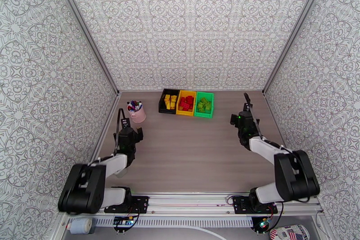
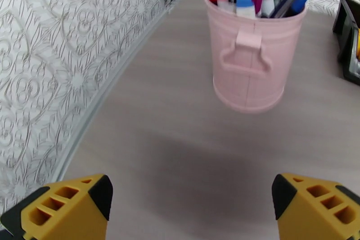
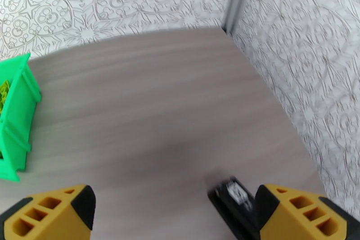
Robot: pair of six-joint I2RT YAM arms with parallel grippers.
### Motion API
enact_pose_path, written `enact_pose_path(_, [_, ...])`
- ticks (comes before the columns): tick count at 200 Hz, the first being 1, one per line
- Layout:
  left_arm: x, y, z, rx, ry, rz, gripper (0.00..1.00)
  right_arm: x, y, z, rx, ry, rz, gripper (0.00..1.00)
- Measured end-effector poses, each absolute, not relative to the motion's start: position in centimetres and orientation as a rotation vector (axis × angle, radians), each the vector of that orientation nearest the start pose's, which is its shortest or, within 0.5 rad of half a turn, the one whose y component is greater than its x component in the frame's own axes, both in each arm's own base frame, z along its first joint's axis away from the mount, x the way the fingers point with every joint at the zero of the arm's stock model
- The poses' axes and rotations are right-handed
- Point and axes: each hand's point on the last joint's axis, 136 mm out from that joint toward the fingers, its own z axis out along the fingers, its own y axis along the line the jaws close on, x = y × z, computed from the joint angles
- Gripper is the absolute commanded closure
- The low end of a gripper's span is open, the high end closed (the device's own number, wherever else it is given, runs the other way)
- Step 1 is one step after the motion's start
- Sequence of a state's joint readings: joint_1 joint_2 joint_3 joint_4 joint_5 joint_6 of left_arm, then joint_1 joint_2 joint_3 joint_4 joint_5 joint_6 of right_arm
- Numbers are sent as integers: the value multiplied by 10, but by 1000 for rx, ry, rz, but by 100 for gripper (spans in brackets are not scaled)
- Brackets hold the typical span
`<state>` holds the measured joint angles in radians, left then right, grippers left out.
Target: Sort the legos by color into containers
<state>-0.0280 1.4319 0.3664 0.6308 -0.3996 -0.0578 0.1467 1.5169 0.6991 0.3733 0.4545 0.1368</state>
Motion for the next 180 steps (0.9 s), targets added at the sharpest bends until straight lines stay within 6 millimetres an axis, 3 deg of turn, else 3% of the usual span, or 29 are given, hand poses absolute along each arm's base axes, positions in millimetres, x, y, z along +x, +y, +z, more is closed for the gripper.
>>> enact_pose_path(17, [377, 60, 86, -274, 1962, 307, 1, 439, -15, 145, 283, 1911, -258, 1])
enact_pose_path(37, [381, 66, 94, -290, 1889, 284, 1, 440, -17, 149, 305, 1880, -241, 1])
enact_pose_path(87, [385, 61, 105, -267, 1834, 235, 1, 407, -20, 185, 322, 1832, -207, 1])
enact_pose_path(96, [386, 61, 106, -266, 1831, 233, 1, 397, -22, 177, 318, 1828, -210, 1])
enact_pose_path(109, [386, 61, 107, -266, 1828, 233, 1, 385, -23, 149, 294, 1867, -226, 1])
enact_pose_path(126, [386, 61, 106, -266, 1828, 233, 1, 386, -20, 118, 230, 1947, -250, 1])
enact_pose_path(148, [386, 60, 107, -265, 1827, 231, 1, 395, -17, 101, 184, 1964, -215, 1])
enact_pose_path(180, [387, 60, 107, -264, 1826, 230, 1, 392, -21, 99, 170, 1906, -177, 1])
